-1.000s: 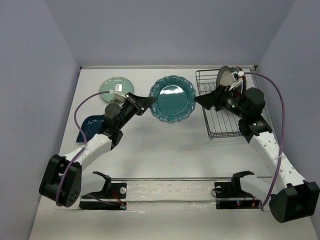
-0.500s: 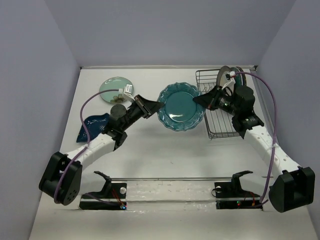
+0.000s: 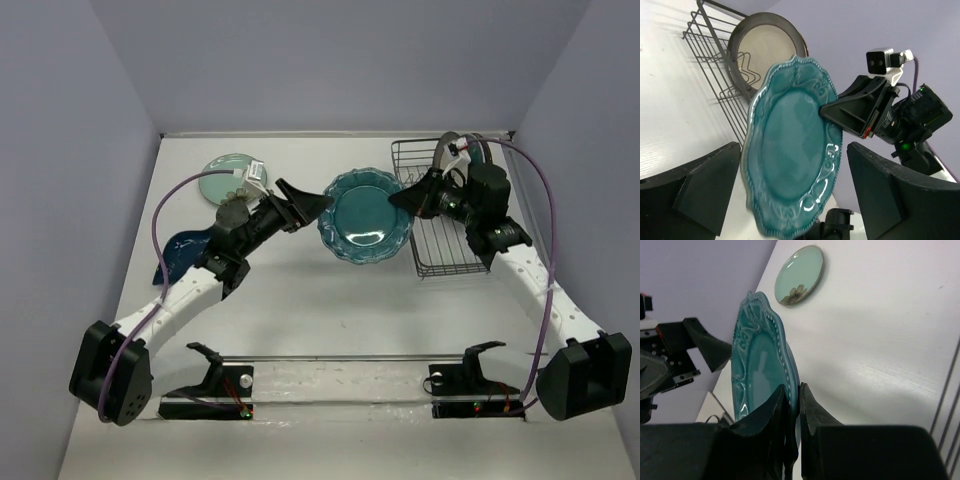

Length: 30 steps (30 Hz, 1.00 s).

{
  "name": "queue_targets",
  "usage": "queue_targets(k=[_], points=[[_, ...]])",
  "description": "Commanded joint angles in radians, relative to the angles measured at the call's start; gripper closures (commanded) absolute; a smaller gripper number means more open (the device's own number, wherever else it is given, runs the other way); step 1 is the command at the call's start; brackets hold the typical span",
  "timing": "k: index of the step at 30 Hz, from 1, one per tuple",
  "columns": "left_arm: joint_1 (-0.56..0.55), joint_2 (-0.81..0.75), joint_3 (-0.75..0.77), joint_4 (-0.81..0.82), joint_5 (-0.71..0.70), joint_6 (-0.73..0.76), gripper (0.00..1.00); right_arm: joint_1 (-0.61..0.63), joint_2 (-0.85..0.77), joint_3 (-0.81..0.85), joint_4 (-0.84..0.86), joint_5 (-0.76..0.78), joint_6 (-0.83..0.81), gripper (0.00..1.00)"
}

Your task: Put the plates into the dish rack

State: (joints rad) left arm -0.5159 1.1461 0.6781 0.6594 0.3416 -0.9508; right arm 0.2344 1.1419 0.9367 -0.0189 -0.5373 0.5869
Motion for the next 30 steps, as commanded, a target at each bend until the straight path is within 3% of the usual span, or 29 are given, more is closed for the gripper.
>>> queue_targets(k=[1,5,10,13,18,22,30], points=[[0.002,-0.074,0.02,-0.036,-0.032,0.079,0.01,-0.087,0.008,0.2,0.053,0.078,-0.03,0.93],[0.007,-0.132,0.012,-0.141,-0.042,0.141,0.01,-0.141,0.042,0.348,-0.049,0.147,-0.106,0.93],[0.008,-0.279,0.038,-0.395,-0.059,0.283,0.01,-0.141,0.07,0.479,-0.165,0.506,-0.341,0.93],[0.007,-0.371,0.063,-0.552,-0.088,0.391,0.01,-0.141,0.087,0.496,-0.164,0.64,-0.416,0.93],[0.007,-0.498,0.075,-0.737,-0.16,0.517,0.01,-0.141,0.163,0.576,-0.167,0.701,-0.567,0.93],[0.007,-0.542,0.054,-0.779,-0.248,0.583,0.01,-0.141,0.22,0.646,-0.173,0.706,-0.64,0.93],[0.02,-0.523,0.048,-0.779,-0.227,0.601,0.01,0.005,0.406,0.818,-0.245,0.954,-0.878,0.93]])
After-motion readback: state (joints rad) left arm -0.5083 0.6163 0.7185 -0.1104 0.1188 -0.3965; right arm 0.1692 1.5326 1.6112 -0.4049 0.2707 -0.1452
